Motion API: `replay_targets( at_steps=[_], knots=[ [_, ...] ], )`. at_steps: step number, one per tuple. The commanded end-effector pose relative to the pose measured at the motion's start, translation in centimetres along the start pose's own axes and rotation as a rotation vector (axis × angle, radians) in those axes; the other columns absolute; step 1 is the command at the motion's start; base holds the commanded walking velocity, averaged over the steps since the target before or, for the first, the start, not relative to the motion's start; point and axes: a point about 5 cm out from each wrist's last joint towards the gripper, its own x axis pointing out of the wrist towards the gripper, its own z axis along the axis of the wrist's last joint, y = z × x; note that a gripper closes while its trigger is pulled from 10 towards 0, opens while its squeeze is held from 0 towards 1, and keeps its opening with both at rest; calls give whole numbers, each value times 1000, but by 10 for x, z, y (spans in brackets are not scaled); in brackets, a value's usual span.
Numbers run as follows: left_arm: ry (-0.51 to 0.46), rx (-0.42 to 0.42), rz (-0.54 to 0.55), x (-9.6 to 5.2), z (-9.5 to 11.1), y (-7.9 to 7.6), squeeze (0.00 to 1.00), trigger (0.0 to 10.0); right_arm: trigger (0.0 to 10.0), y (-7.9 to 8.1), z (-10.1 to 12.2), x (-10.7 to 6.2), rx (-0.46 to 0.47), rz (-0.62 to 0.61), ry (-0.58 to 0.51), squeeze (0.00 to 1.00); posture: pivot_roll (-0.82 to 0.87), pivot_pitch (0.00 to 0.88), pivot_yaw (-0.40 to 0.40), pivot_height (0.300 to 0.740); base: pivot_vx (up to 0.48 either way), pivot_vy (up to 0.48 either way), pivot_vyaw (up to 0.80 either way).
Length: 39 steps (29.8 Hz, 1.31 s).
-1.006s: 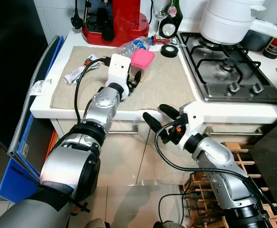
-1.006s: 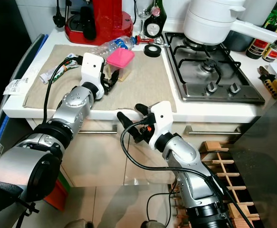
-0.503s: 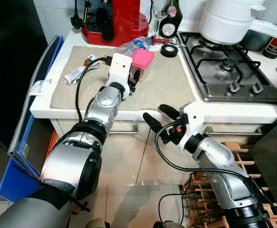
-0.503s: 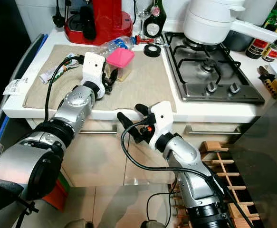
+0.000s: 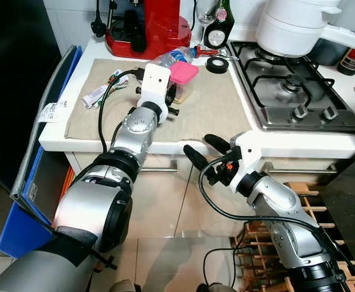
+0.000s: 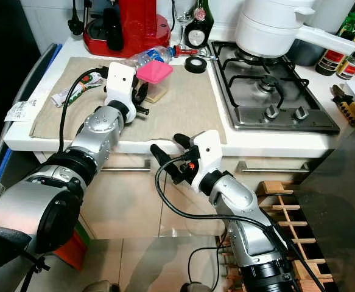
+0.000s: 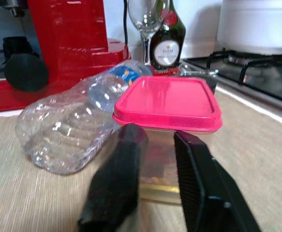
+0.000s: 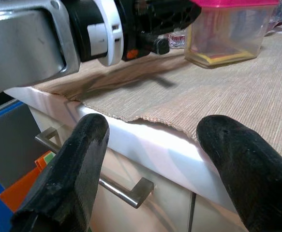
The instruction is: Restocking fridge
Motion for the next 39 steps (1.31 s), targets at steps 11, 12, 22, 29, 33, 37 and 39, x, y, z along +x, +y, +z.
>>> replay_targets(
  at_steps=[11,12,22,29,33,37,39],
  knots=[
    [-120,-88,-62,5,24,-8,0,0,10000,1,-2,-2,-3,3,10,0,-119,27,-55,740,0,0,0],
    [-131,-93,-69,5,25,-9,0,0,10000,1,-2,-2,-3,3,10,0,-119,27,-55,740,0,0,0],
    [-272,-110,-113,-5,40,-9,0,0,10000,1,-3,-1,0,6,12,0,-97,35,-59,740,0,0,0],
    [-341,-82,-71,-44,44,6,0,0,10000,-16,5,0,-49,-134,-43,0,-57,31,-41,740,0,0,0],
    [-331,-60,-52,-65,44,11,0,0,10000,-24,9,-1,-81,-202,-69,0,-57,31,-41,740,0,0,0],
    [-318,-107,-44,-100,37,8,1000,10000,10000,-31,11,4,-96,-242,-91,0,5,6,-39,740,0,0,0],
    [-304,-118,-21,-107,31,7,1000,10000,10000,-33,11,5,-101,-254,-101,0,9,4,-37,740,0,0,0]
  ],
)
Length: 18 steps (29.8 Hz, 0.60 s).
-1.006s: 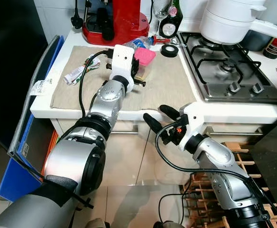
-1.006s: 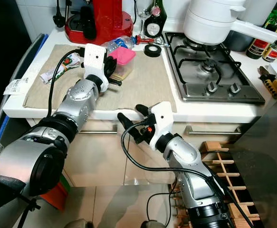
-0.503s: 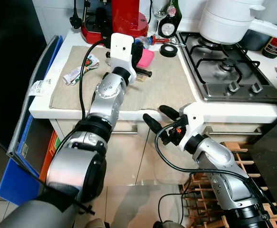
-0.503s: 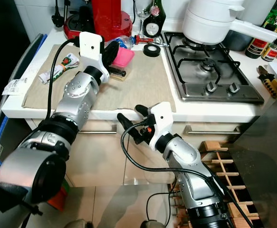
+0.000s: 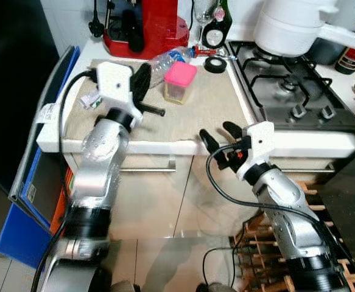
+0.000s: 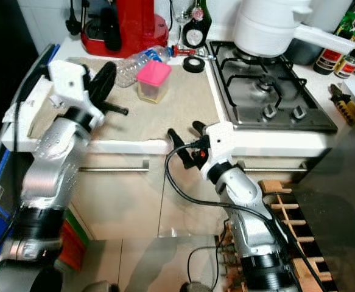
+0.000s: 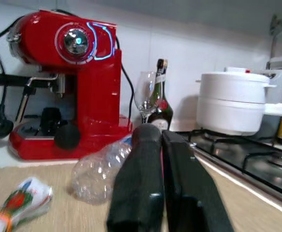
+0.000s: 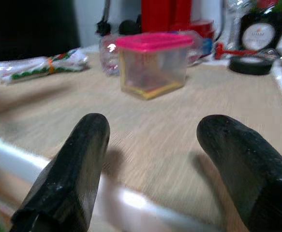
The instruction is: Restocking fridge
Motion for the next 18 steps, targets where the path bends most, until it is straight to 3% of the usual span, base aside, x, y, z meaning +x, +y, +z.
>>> replay_targets(
  at_steps=[1,3,5,12,18],
  knots=[
    [9,0,-6,-3,1,-6,1000,10000,10000,-5,1,0,-20,-31,-13,0,8,3,-39,740,0,0,0],
    [46,28,0,-10,-7,-9,1000,10000,10000,-8,1,1,-25,-55,-25,0,9,0,-38,740,0,0,0],
    [111,-21,39,-18,-20,-9,1000,10000,10000,-11,1,1,-30,-82,-34,0,4,0,-36,740,0,0,0],
    [213,22,68,-29,-39,-5,1000,10000,10000,-15,2,2,-37,-109,-49,0,-15,0,-28,740,0,0,0],
    [232,46,95,-30,-43,-4,1000,10000,10000,-17,1,0,-42,-132,-59,0,-23,0,-31,740,0,0,0]
  ],
)
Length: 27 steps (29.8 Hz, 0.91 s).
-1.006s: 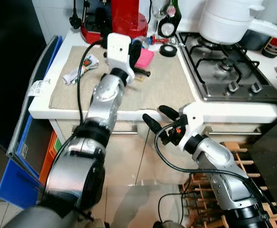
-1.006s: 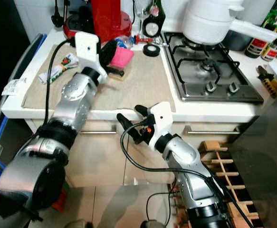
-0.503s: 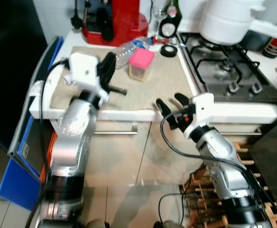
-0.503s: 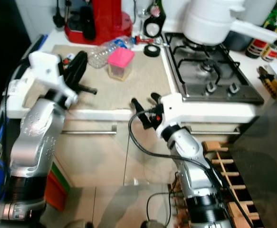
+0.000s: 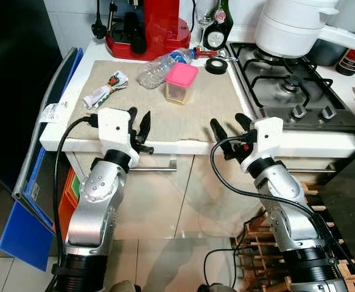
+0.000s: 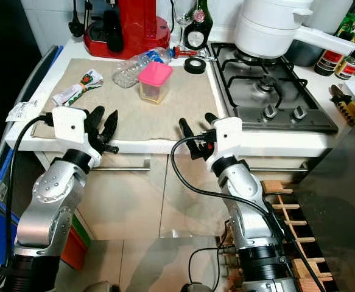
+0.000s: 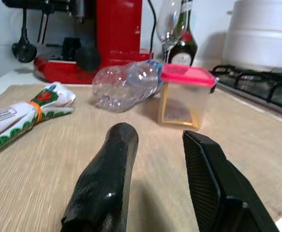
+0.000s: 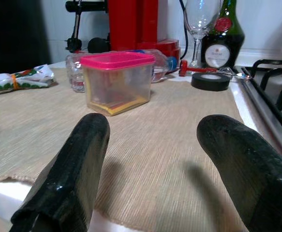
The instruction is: Restocking fridge
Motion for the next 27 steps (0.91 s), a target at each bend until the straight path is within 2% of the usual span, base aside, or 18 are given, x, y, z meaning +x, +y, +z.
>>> replay_targets(
  at_steps=[1,8,13,20,21,27],
  knots=[
    [-23,33,11,1,4,-3,1000,10000,10000,-5,2,-1,-16,-27,-15,0,-23,0,-30,740,0,0,0],
    [-69,77,57,1,16,2,1000,10000,10000,-9,13,2,-38,-73,-68,0,-22,0,-32,740,0,0,0],
    [-24,78,70,1,12,4,1000,10000,10000,-17,18,2,-52,-120,-81,0,-22,0,-32,740,0,0,0],
    [-80,73,75,2,23,2,984,10000,10000,-10,29,6,-56,-103,-121,0,-15,0,-35,740,0,0,0],
    [-82,73,77,2,24,2,0,10000,10000,-10,29,6,-55,-104,-121,0,-15,0,-35,740,0,0,0],
    [-86,46,73,4,26,-2,0,10000,10000,-8,25,5,-54,-103,-114,0,-17,0,-32,740,0,0,0]
  ],
)
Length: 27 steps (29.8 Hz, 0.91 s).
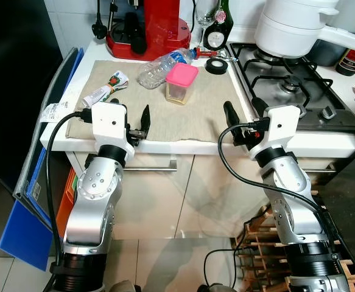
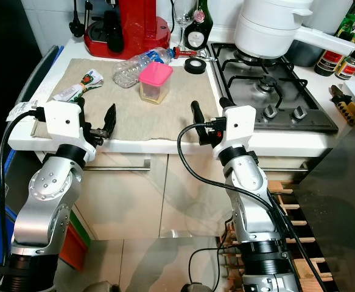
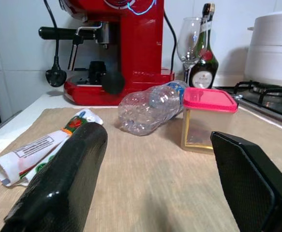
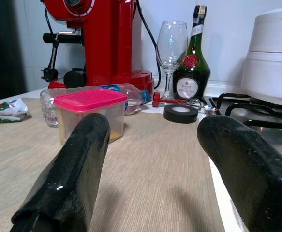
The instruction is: Restocking fridge
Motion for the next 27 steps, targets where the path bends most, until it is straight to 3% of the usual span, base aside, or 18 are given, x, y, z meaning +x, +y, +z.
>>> replay_targets(
  at_steps=[1,13,27],
  knots=[
    [-22,2,-6,2,7,-4,0,10000,10000,0,3,0,-9,-2,-12,0,-20,0,-32,740,465,0,0],
    [-58,39,-1,9,13,-7,0,10000,10000,1,-4,-1,-12,-2,10,0,-23,0,-31,740,466,0,0],
    [-110,15,57,12,21,-6,0,10000,10000,2,-7,0,-8,6,17,0,-26,0,-30,740,385,0,0]
  ],
)
